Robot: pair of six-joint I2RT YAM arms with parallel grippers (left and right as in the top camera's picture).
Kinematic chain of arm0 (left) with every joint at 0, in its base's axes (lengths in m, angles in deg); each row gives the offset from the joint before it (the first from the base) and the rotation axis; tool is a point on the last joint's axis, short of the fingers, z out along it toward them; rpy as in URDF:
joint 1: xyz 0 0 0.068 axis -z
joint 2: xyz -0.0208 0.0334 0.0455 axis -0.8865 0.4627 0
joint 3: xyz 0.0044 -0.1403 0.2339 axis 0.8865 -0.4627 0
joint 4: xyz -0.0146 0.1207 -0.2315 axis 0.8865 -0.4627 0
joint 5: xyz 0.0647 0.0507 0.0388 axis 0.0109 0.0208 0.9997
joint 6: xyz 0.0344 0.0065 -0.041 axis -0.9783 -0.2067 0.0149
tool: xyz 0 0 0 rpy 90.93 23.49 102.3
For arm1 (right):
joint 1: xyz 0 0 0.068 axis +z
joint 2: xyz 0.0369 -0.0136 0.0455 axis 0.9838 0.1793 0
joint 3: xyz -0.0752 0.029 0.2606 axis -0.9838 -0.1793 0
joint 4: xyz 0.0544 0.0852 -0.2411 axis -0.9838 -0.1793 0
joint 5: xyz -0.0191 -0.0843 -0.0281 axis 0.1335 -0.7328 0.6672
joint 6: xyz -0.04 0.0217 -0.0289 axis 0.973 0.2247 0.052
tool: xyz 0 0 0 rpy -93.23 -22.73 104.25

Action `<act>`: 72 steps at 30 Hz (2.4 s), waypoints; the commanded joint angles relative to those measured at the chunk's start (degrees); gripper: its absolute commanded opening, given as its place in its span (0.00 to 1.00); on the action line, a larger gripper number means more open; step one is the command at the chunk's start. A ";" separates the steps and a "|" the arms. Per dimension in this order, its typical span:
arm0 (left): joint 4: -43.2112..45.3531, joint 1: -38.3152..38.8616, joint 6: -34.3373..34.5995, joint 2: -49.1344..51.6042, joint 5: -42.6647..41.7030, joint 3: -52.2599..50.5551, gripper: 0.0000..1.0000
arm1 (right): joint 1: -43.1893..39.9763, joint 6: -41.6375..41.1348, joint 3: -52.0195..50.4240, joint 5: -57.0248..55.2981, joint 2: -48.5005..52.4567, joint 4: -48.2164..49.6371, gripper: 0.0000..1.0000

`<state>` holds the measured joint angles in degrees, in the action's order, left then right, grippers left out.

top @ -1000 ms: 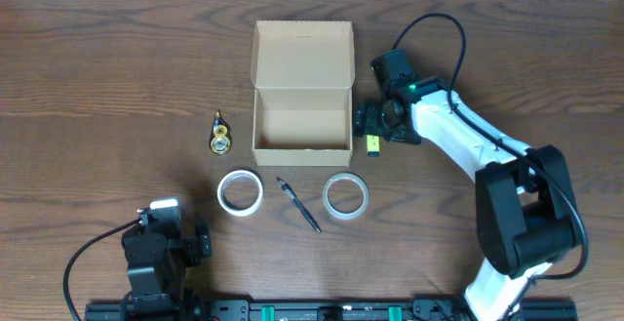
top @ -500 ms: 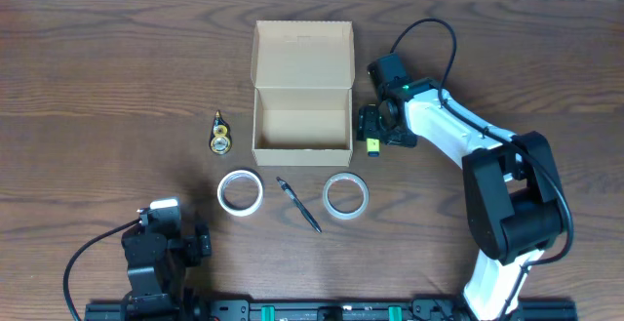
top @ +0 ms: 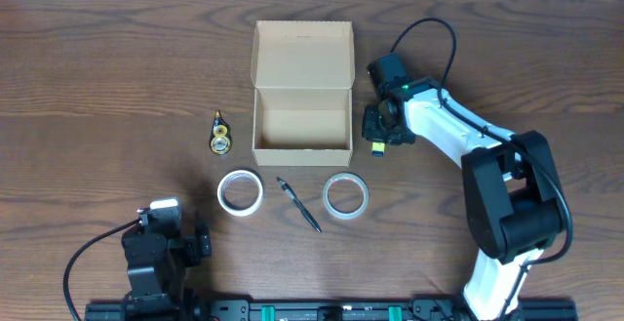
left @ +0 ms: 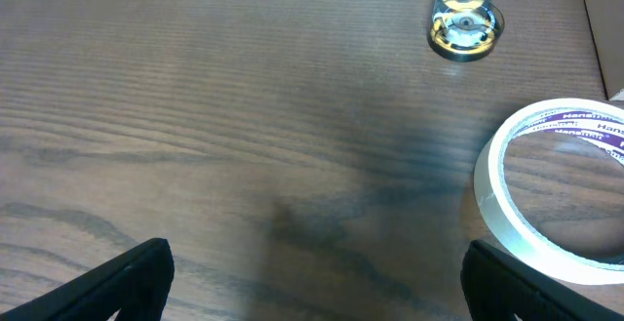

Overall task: Pack container
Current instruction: 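Reach the right gripper to the yellow highlighter and grasp it, then lift the highlighter and lower it into the box, then release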

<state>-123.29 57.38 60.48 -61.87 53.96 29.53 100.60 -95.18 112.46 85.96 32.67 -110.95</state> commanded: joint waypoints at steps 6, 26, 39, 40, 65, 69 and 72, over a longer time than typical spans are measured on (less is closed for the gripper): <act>-1.53 0.22 1.09 -0.31 1.18 -1.36 0.96 | 0.24 0.11 0.61 -1.44 0.35 -0.11 0.01; -1.53 0.22 1.09 -0.31 1.18 -1.36 0.95 | 2.43 5.11 0.66 -1.01 -23.71 -5.55 0.06; -1.53 0.22 1.09 -0.31 1.18 -1.36 0.95 | 11.10 1.79 5.97 3.28 -20.59 5.73 0.10; -1.53 0.22 1.09 -0.31 1.18 -1.36 0.96 | 11.85 1.79 8.33 3.28 -18.36 5.25 0.10; -1.53 0.22 1.09 -0.31 1.18 -1.36 0.95 | 14.80 -7.19 18.64 -3.61 0.24 -11.39 0.07; -1.53 0.22 1.09 -0.31 1.18 -1.36 0.95 | 14.80 -7.19 18.64 -3.58 1.05 -11.65 0.08; -1.53 0.22 1.09 -0.31 1.18 -1.36 0.95 | 15.06 -7.19 18.64 -3.56 1.25 -12.52 0.08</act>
<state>-123.29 57.38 60.48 -61.87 53.94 29.53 114.98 -101.56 130.18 83.17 33.37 -123.01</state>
